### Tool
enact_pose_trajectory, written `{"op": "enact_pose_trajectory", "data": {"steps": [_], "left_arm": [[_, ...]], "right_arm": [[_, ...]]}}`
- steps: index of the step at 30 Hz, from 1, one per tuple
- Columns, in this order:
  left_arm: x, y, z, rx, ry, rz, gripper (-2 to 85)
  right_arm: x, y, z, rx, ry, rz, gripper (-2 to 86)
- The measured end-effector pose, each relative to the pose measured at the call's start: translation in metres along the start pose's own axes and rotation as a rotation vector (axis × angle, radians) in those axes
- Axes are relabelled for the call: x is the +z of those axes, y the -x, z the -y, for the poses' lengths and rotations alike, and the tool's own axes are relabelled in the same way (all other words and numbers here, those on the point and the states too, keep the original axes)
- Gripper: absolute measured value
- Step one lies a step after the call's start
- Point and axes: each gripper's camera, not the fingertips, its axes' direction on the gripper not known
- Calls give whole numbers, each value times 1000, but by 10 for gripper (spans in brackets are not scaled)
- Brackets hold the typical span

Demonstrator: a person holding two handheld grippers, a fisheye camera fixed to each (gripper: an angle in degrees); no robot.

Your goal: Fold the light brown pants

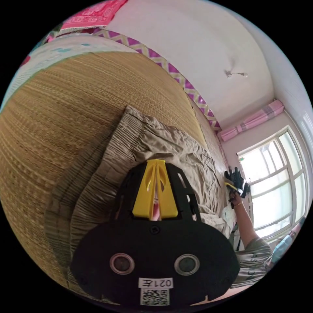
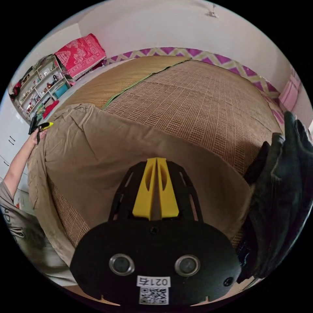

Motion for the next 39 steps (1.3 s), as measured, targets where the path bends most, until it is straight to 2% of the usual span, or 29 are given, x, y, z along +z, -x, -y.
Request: {"op": "enact_pose_trajectory", "data": {"steps": [4, 9, 11, 14, 16, 19, 22, 26, 28, 30, 31, 34, 35, 39], "left_arm": [[-47, 29, -32, -44, -74, -40, -9], [-105, 28, -81, -25, -226, -199, -9], [-123, -10, -100, 76, -219, -229, -9], [-129, -76, -128, 221, -142, -210, -9], [-132, -115, -151, 294, -130, -185, -9], [-130, -172, -184, 391, -68, -152, -9], [-125, -215, -212, 463, 5, -100, -9], [-126, -250, -242, 474, 25, -93, -9], [-128, -260, -252, 466, 22, -90, -9], [-131, -271, -260, 472, 21, -72, -9], [-132, -277, -264, 472, 21, -53, -9], [-132, -287, -267, 462, 16, -34, -9], [-131, -291, -265, 460, 25, -26, -9], [-127, -305, -259, 454, 34, -28, -9]], "right_arm": [[-56, 72, -67, -169, -104, 143, 39], [-113, 133, -209, -284, -17, 320, 97], [-129, 147, -271, -295, 30, 314, 97], [-140, 152, -323, -288, 83, 190, 89], [-141, 148, -339, -256, 90, 193, 70], [-127, 158, -348, -265, 123, 227, 4], [-131, 179, -327, -356, 85, 201, -6], [-151, 165, -261, -303, -22, 94, -7], [-141, 160, -234, -314, 61, 109, -3], [-129, 173, -222, -390, 171, 286, 8], [-120, 191, -223, -438, 251, 355, 42], [-99, 249, -251, -557, 342, 285, 95], [-106, 261, -261, -560, 251, 229, 91], [-110, 275, -273, -536, 191, 307, 3]]}}
